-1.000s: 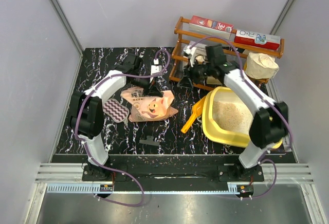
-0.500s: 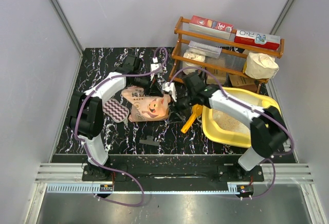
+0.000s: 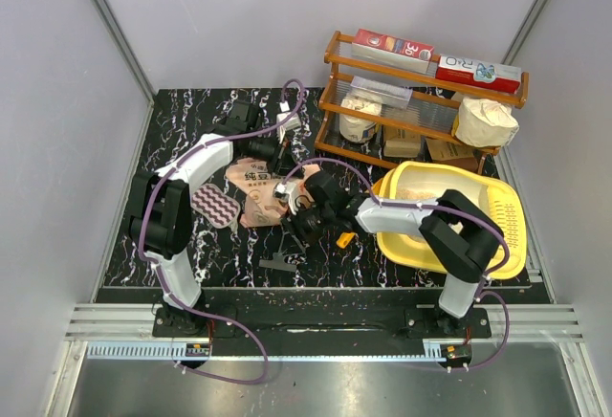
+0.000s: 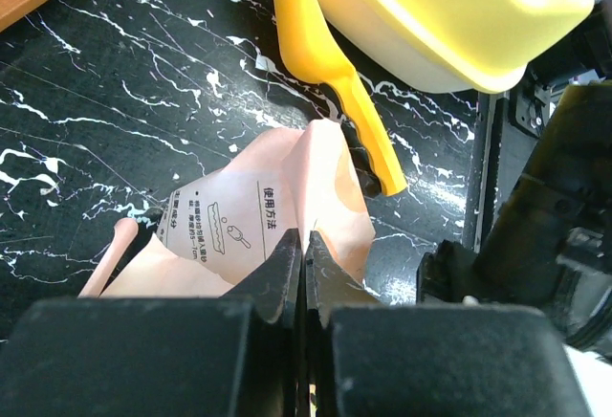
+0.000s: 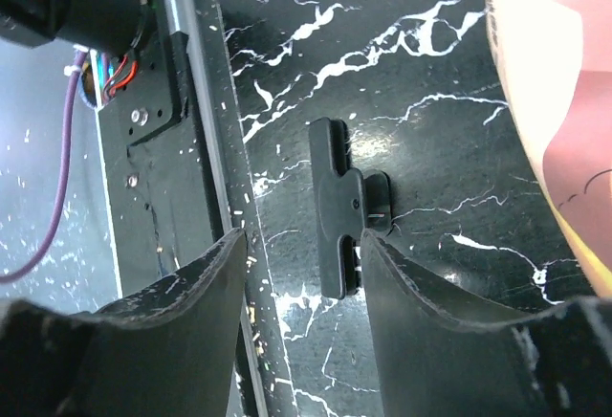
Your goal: Fill the litter box with clean litter
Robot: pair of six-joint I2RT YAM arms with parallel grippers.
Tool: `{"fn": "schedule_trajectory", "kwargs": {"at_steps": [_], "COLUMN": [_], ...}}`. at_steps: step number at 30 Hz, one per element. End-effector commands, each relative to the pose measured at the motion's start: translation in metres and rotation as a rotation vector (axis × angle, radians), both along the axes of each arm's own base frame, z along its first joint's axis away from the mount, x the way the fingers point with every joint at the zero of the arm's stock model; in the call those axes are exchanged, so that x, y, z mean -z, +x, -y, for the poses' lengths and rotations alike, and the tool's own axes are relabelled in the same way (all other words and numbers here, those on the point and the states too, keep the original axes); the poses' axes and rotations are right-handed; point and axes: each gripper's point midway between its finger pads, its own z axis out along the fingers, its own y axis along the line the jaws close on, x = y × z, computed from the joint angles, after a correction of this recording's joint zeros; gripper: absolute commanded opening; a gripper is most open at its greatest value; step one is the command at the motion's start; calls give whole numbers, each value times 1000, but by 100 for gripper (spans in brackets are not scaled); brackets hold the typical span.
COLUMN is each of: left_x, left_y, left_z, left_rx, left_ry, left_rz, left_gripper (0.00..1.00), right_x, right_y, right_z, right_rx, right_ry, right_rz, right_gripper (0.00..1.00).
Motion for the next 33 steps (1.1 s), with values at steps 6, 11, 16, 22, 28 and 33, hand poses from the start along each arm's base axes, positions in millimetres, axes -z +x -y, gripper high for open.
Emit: {"fn": "schedule_trajectory", "kwargs": {"at_steps": [6, 11, 16, 22, 28, 33], "left_x": [-47, -48, -49, -52, -50, -50], "left_y": [23, 22, 22, 24, 20, 20], "left_z": [16, 16, 15, 12, 11, 11], "left_rx": [-4, -7, -16, -28, -21, -17], "left_ry": [-133, -140, -142, -140, -141, -138], "left_rz": [129, 126, 130, 141, 133, 133], "left_gripper": [0, 0, 0, 0, 0, 0], "right_x": [18, 36, 46, 48, 54, 53], "right_y": [15, 6, -5, -1, 4, 6], "right_z": [-11, -7, -7, -14, -20, -25], "right_rx": [179, 184, 156, 159, 158, 154], "right_ry": [-57, -102, -131, -126, -134, -123], "right_rz": [-34, -80, -68, -59, -64, -65], "right_gripper": [56, 56, 54, 52, 47, 41]}}
